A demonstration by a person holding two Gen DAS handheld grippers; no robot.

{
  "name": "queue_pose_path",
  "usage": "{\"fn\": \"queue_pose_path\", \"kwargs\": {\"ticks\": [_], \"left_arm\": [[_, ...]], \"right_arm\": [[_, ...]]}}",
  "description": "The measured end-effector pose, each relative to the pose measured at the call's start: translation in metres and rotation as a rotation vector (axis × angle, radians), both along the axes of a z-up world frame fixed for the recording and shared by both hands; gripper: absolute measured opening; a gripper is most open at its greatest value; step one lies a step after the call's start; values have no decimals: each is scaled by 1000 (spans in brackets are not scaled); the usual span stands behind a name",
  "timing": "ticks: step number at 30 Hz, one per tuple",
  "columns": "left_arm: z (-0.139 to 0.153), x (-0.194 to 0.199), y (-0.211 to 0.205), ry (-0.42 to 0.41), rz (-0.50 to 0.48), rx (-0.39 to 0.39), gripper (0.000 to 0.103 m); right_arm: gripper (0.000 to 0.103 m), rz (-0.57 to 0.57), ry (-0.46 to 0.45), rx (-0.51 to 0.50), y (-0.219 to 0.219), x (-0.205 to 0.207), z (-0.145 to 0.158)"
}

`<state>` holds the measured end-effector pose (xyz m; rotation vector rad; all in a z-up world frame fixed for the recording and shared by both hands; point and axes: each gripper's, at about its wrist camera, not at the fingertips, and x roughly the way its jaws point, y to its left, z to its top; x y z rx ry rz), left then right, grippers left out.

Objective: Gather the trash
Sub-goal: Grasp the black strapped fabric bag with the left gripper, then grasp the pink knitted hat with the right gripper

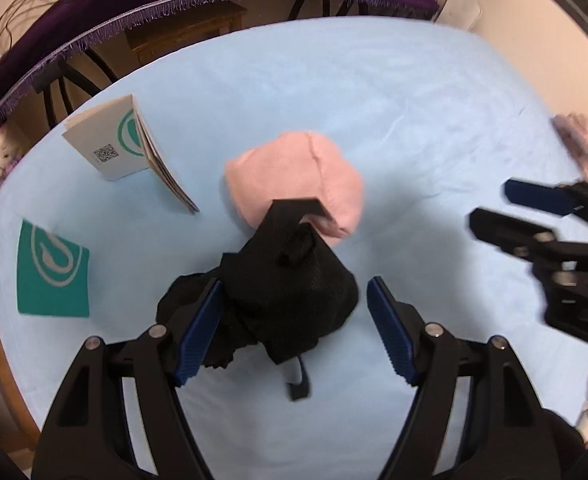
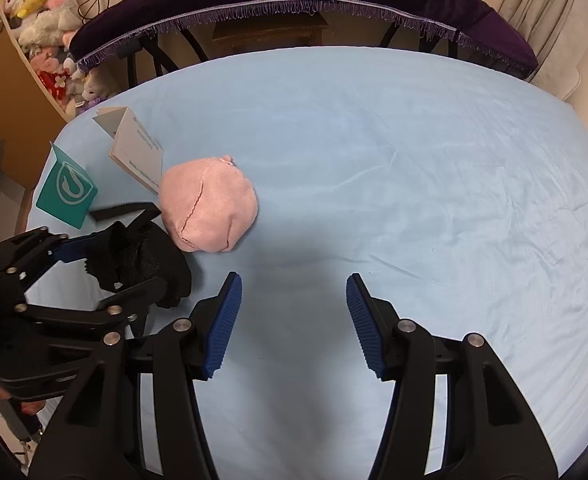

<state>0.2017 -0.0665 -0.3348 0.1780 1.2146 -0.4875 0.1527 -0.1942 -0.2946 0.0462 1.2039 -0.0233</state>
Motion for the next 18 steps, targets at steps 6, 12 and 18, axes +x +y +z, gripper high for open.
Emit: {"fn": "queue_pose_path", "kwargs": {"ticks": [6,12,18], "left_arm": [[0,7,10,-11,6,-20,50],[13,2,21,-20,9,-47,37],[27,-2,43,-36,42,-51,36]], "right_arm": [[53,20,7,11,8,11,-6],[69,41,-4,29,24,27,-8],[76,67,1,27,46,48,-16]]}}
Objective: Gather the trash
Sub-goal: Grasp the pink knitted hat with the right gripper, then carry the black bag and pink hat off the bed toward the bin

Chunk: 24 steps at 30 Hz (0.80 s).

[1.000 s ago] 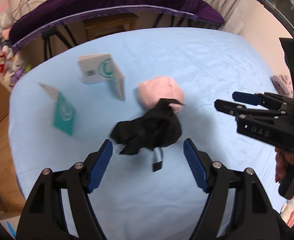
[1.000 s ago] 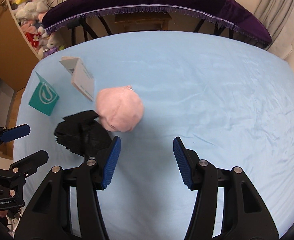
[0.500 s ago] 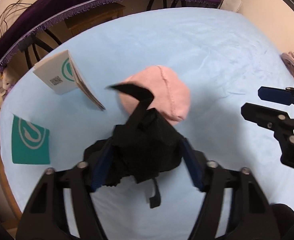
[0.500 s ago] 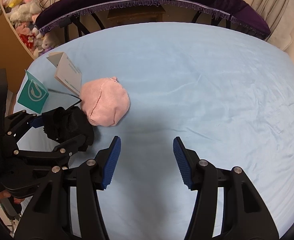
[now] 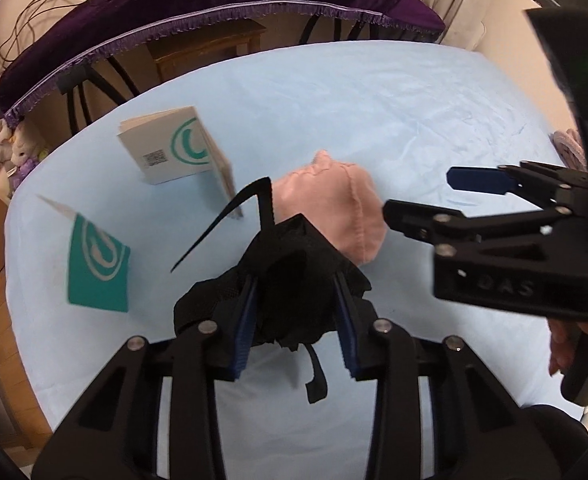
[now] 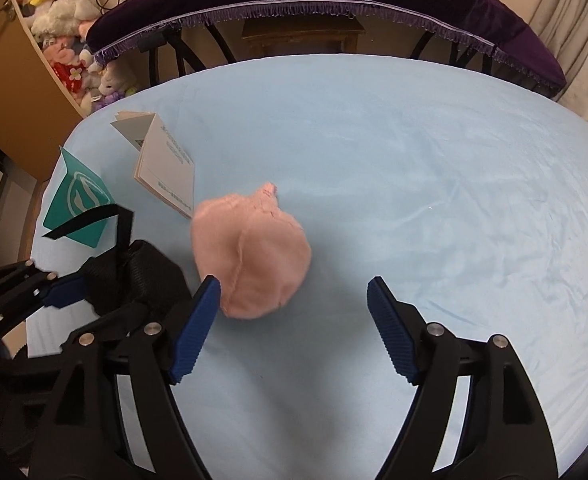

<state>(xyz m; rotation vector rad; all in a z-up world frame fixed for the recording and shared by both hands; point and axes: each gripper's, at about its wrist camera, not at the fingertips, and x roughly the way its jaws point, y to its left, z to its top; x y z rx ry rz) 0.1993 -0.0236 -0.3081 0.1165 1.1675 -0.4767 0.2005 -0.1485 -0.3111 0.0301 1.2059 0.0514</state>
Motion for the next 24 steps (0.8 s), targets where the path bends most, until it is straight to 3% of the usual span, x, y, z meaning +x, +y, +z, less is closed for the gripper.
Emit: {"fn": "queue_pose_path", "kwargs": {"ticks": [10,11,12,15,18,24], "left_arm": [[4,-11,35,1,44,32,36],[3,-11,36,2,45,32,36],[3,-11,38,3,48,34,36],[2,-12,41,9,58,32,36],[4,-12,42,13,65,29,36],[14,-12,47,11,84,20,36]], "right_arm": [[77,29,76,-7,32,27,-42],[71,37,82,-9,35,28,-44],[52,44,89,-21,37,28,-45],[35,55,97,-19,39,27,-42],[26,54,98,-7,34,24,-34],[25,61,61,-36,24,8,-1]]}}
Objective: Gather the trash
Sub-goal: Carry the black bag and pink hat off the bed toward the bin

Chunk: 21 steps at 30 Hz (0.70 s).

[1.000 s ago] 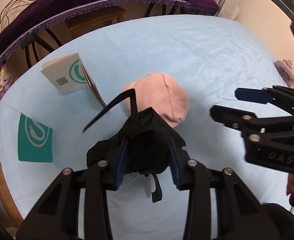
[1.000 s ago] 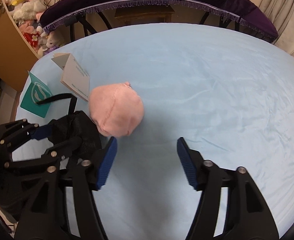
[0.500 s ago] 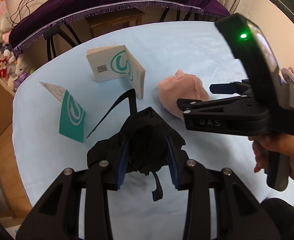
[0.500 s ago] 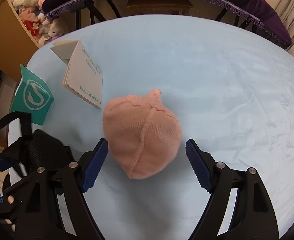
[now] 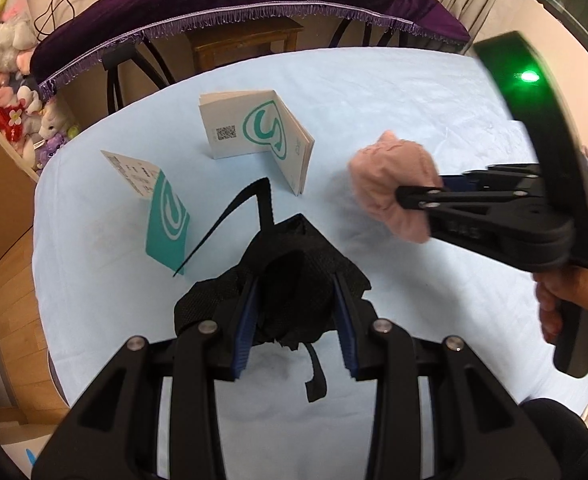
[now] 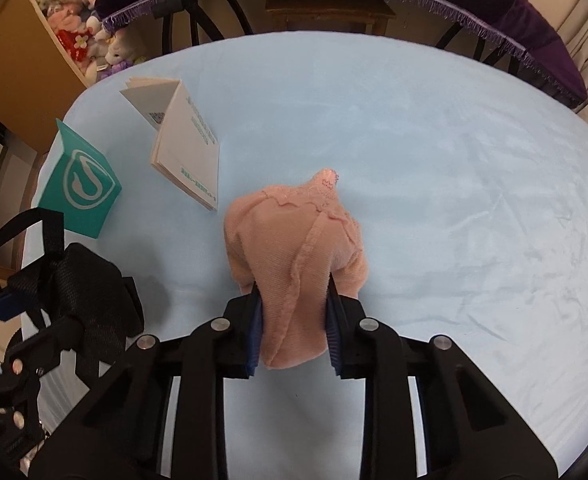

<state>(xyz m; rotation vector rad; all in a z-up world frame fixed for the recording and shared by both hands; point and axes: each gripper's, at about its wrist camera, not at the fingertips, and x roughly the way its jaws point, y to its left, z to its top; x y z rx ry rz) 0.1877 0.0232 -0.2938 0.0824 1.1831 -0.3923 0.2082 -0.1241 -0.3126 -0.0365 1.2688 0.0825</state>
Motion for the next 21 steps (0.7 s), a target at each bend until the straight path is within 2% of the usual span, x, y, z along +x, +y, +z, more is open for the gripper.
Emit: {"fn": "queue_pose_path", "kwargs": {"ticks": [10,16,21], "left_arm": [[27,-4,28,-9,89,-1,36],[39,-10,75,2,191,-16,36],[45,-23,136,9,305,-9,36]], "right_arm": [[25,87,-44,-31,25,-24,60],[25,202,-41,-31,82,-29,84],[25,329,-36,-18,146,-29,98]]}}
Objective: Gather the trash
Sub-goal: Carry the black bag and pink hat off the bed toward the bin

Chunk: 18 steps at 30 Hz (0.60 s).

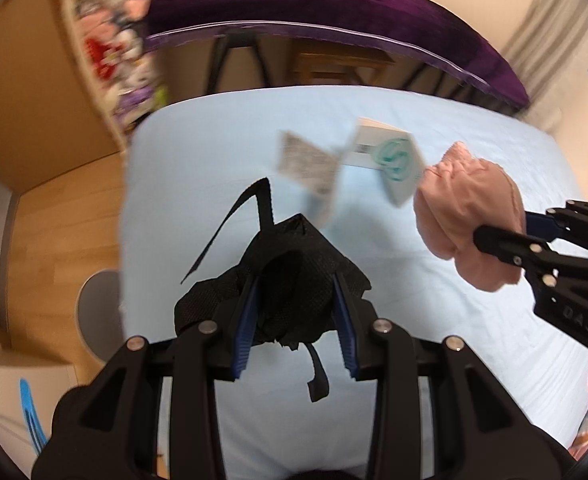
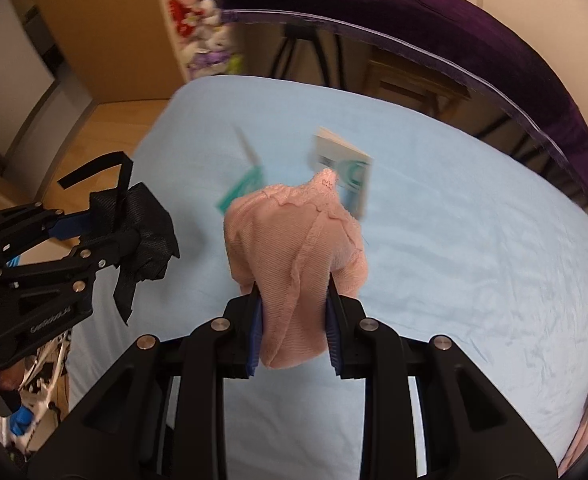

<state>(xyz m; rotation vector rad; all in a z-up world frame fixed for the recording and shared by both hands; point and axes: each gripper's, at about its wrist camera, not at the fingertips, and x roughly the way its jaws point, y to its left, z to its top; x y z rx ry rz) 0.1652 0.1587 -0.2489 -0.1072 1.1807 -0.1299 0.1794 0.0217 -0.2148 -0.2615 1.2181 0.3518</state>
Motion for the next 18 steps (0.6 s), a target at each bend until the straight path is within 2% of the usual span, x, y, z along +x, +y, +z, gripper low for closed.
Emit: {"fn": "queue_pose_path", "kwargs": {"ticks": [10,18], "left_arm": [[6,-41,129,19,251,52,36],[7,-80,212,31,416,96,36]], "right_arm": [[25,278,6,51,147,3,13],[25,505,7,91,258,-8,8]]}}
